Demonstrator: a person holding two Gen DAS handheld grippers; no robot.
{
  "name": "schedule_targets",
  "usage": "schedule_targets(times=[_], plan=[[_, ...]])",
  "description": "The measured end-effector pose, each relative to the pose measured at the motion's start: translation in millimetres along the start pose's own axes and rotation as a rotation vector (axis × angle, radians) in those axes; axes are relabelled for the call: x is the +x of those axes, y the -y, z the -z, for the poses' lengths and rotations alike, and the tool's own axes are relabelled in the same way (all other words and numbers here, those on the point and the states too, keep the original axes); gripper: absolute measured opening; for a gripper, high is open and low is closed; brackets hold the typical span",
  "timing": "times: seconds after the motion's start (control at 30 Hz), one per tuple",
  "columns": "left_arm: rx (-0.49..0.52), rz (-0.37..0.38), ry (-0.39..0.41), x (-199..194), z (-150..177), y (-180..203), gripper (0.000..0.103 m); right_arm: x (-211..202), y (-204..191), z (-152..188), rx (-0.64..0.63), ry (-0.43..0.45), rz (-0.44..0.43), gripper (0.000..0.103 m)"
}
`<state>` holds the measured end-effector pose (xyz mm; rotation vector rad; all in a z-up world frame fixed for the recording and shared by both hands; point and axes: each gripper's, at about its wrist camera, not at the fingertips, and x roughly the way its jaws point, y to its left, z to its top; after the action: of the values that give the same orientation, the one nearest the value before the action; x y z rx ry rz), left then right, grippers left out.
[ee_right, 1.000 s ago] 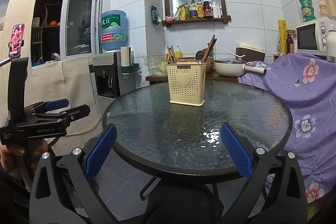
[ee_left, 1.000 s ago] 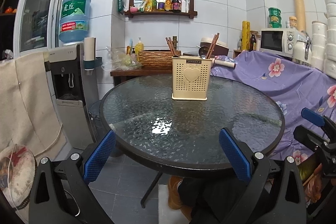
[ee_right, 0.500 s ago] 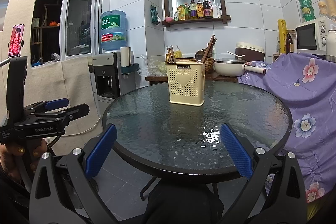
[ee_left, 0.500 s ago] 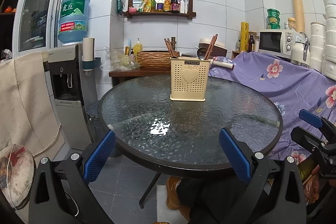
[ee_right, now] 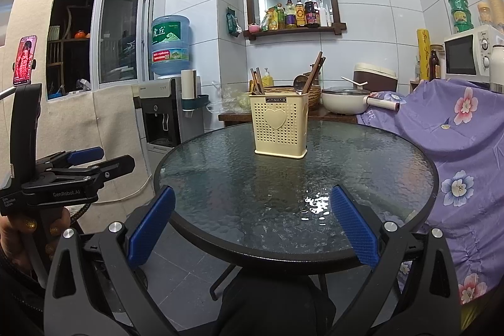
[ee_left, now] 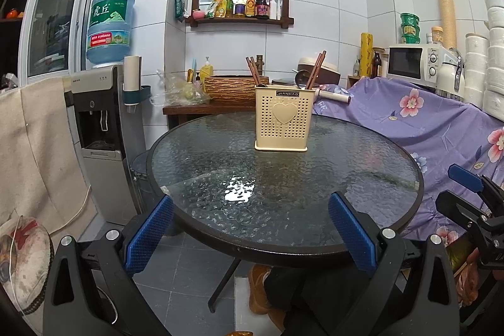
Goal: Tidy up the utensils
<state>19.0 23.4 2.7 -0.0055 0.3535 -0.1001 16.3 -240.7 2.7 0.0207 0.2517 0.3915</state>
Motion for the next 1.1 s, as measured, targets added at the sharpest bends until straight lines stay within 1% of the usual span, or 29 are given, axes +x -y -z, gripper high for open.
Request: schedule_targets(times=[0.93,1.1], plan=[[-0.001,0.002,-0.004,0.7,0.8,0.5,0.097,-0.1,-0.5,-0.4,0.001,0.000,0.000,0.097],[-0.004,0.008,-0.004,-0.1,2.2,0.8,0.097,-0.9,-0.8,0.9,-0.015,0.005,0.005,0.097]])
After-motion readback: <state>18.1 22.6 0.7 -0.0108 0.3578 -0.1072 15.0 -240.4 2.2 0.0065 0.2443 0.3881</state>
